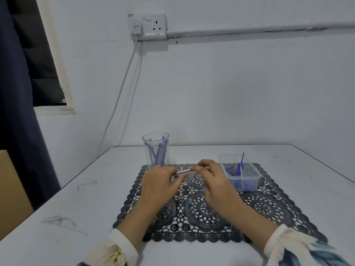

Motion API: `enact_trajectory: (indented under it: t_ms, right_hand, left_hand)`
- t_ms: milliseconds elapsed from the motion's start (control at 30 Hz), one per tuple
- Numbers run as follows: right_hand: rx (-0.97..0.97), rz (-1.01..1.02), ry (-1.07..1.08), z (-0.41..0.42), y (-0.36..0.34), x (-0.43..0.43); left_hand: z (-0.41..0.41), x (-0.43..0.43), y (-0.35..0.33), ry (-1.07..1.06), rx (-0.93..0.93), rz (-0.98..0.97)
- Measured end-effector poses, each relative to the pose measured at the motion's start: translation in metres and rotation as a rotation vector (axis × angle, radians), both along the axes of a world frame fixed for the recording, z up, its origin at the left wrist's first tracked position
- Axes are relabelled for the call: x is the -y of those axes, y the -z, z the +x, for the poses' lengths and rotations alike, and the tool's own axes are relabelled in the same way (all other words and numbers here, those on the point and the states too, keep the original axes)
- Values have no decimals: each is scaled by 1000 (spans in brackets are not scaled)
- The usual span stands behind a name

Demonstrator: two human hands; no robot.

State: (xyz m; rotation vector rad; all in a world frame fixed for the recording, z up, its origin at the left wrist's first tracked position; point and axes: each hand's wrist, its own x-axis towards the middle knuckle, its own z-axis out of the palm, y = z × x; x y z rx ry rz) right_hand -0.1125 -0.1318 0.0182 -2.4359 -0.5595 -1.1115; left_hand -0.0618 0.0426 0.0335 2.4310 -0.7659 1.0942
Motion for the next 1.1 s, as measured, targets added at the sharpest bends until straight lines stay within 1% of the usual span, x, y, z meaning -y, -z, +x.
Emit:
enact_trajectory:
  t_ms: [67, 167, 333, 400, 500, 600, 667, 767, 867, 1100]
  right_hand:
    - [-3, -12, -15, -2, -2, 0]
    - [-112, -66, -40, -4, 0, -2]
    - [-333, -232, -96, -3, 9, -6]
    - [-389, -276, -99, -1, 10, -7]
    - [-453, -266, -59, 0, 10, -6]
    - [-497, -256, -32, 1, 9, -4]
    - [-507, -221, -16, 2, 8, -3]
    - [-511, -111, 44, 3, 4, -2]
    - [-519, 17, 108, 3, -1, 0]
    - [-405, 376, 157, 4, -4, 4]
  left_hand:
    - [5, -5, 1, -42, -77, -38]
    - [9, -11, 2, -86, -158, -67]
    - [15, -12, 5, -117, -208, -79]
    - [15, -12, 5, -96, -217, -120]
    - [15, -11, 4, -50, -242, -219]
    - [18, -11, 4, -23, -248, -267]
    - [19, -11, 5, 0, -240, -245]
    - [20, -12, 6, 26, -256, -199]
    - [21, -13, 5, 17, -309, -225]
    - [20, -14, 5, 52, -416, -235]
